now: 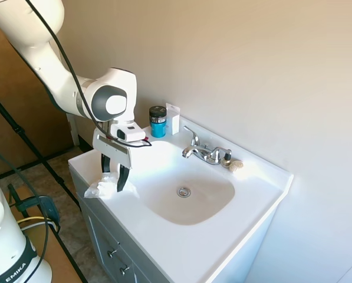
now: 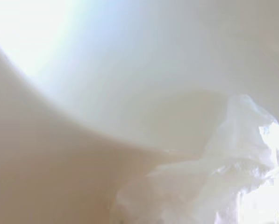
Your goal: Throw the tissue in the trash bin
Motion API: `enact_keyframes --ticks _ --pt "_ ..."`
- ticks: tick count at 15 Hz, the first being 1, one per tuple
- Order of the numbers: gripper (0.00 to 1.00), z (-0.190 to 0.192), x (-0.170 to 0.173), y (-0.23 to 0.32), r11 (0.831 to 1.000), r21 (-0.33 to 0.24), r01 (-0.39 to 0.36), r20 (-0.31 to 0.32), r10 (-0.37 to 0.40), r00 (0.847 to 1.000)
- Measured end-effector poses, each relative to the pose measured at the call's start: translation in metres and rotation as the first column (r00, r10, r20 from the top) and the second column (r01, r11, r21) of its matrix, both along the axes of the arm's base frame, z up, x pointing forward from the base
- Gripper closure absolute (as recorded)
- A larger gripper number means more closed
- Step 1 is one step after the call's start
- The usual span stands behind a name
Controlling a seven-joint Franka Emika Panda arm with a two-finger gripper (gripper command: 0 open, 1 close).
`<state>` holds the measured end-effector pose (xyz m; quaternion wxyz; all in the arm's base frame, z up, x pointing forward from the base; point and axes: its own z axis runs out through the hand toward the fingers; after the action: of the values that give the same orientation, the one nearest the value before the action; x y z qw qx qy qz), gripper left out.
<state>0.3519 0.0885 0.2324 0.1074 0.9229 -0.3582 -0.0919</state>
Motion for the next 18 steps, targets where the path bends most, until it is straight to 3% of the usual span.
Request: enact_keyframes --ticks 11,14,18 --pt "1.00 0.013 0.010 0.007 1.000 0.025 0.011 0.012 -0.012 1.000" --pt "1.00 0.040 0.027 0.032 0.998 0.066 0.003 0.047 -0.006 0.999" --pt "1.00 0.104 0.044 0.129 0.996 0.058 -0.068 0.177 0.056 0.983"
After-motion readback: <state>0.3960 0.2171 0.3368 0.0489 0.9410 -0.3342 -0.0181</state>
